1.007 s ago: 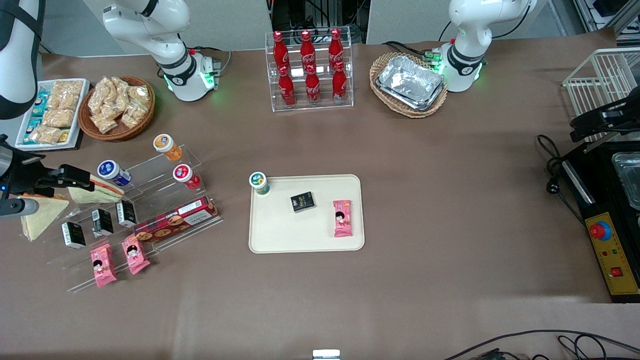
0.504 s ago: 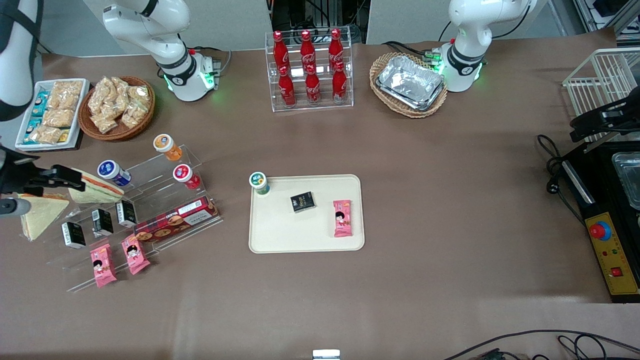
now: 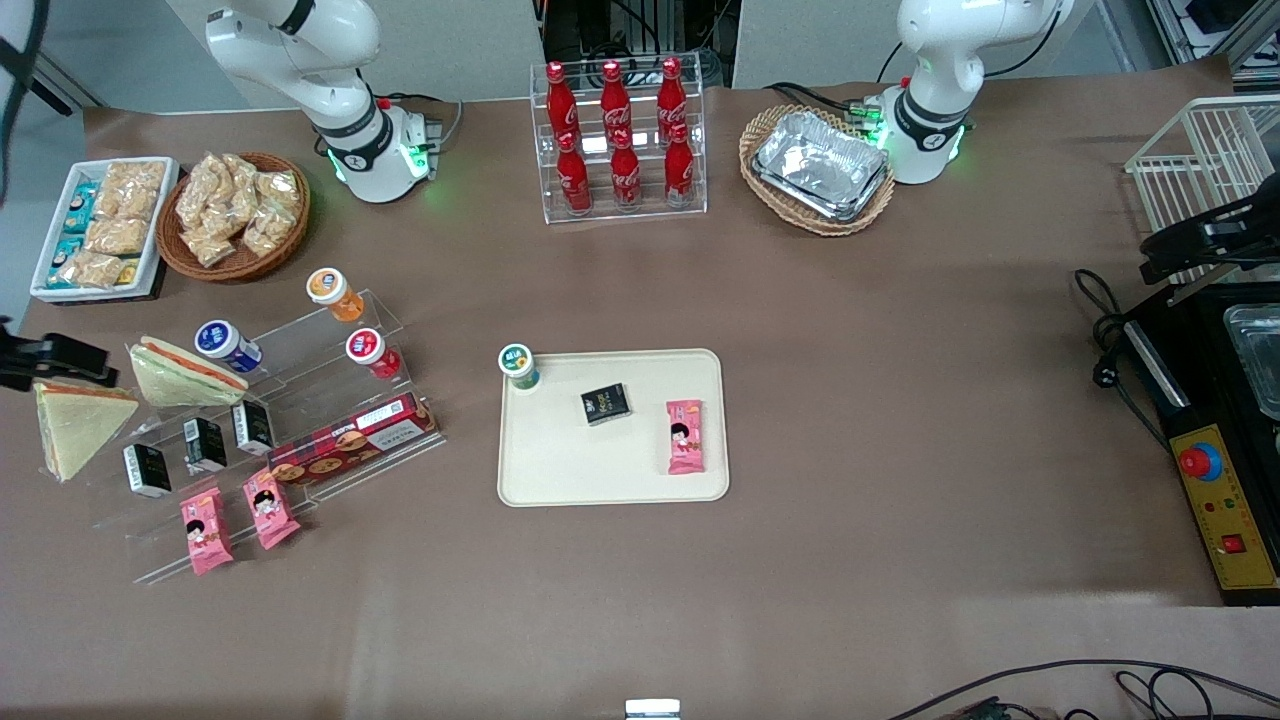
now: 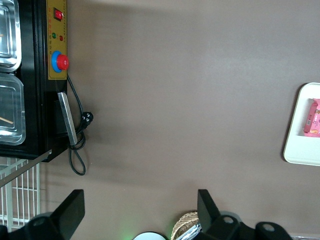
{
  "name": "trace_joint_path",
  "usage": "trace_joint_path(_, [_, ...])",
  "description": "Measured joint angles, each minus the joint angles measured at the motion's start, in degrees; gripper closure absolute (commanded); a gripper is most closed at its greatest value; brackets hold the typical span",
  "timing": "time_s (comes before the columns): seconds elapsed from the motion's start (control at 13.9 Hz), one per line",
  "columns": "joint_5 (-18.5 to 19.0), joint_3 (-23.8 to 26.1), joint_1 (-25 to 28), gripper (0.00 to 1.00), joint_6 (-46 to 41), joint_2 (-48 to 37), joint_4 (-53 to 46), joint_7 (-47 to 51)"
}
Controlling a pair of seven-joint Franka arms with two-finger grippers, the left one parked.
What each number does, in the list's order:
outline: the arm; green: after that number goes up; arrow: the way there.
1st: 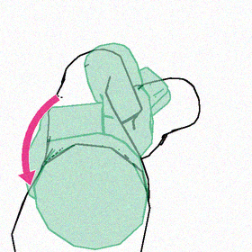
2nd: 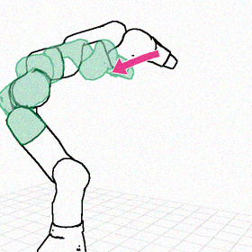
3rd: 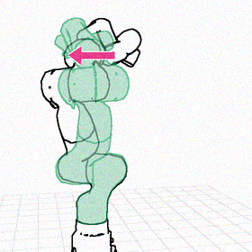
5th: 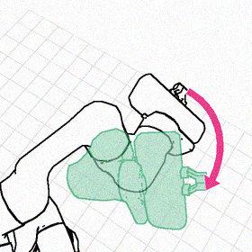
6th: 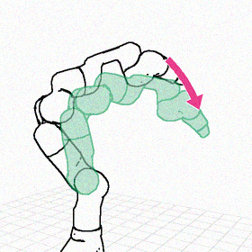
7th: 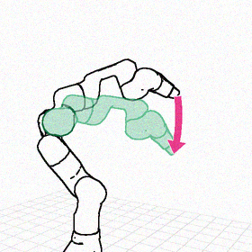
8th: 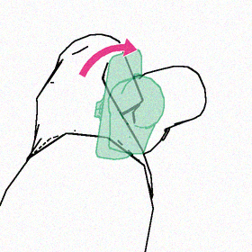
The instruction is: Place sandwich on tray
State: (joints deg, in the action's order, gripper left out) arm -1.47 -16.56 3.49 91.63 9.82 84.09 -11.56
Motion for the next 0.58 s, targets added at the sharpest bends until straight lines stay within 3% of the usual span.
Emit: trace_joint_path(0.58, [0.3,-2.1,-9.1,0.00,0.0,0.2,0.2,2.2])
